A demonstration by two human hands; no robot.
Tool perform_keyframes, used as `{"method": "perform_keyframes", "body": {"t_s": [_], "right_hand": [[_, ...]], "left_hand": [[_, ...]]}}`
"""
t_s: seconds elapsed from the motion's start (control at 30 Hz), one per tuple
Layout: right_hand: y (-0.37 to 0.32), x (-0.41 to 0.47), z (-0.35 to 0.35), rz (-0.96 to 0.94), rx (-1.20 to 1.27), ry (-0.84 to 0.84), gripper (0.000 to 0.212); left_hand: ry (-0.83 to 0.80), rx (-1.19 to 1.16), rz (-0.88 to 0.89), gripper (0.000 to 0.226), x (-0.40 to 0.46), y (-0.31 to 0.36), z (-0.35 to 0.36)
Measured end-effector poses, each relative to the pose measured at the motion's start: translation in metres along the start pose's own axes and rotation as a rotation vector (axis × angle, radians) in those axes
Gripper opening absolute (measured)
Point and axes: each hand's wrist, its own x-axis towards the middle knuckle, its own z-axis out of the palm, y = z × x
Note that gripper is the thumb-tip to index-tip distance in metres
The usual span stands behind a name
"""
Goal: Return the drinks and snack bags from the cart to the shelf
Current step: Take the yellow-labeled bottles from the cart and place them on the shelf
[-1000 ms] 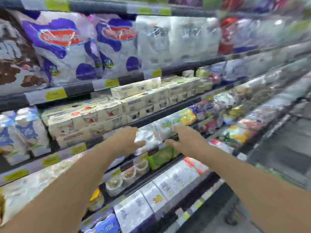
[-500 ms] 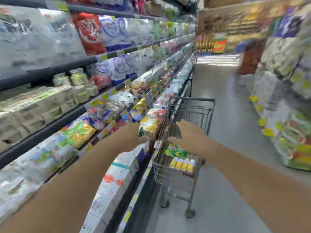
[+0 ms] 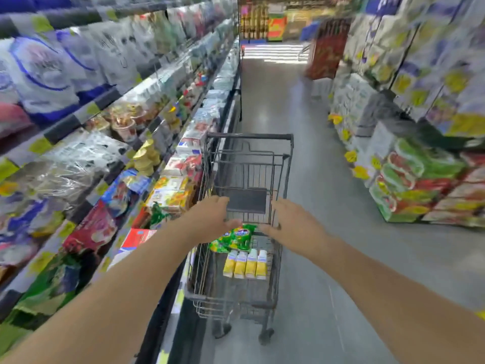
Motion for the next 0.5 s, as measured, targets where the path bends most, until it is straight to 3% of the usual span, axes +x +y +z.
{"method": "perform_keyframes", "body": {"t_s": [0.17,0.5], "right_hand": [[0.028,0.071,0.056,0.103,0.129,-0.125,0.064],[0.091,0.209,0.195,0.278,0.292,-0.38,0.054]], "left_hand": [[-0.166,-0.057,-0.017,0.082,0.094,-0.024,0.047],[-0.392,-0.226,-0.217,0.083,0.226,-0.07,0.198]]}}
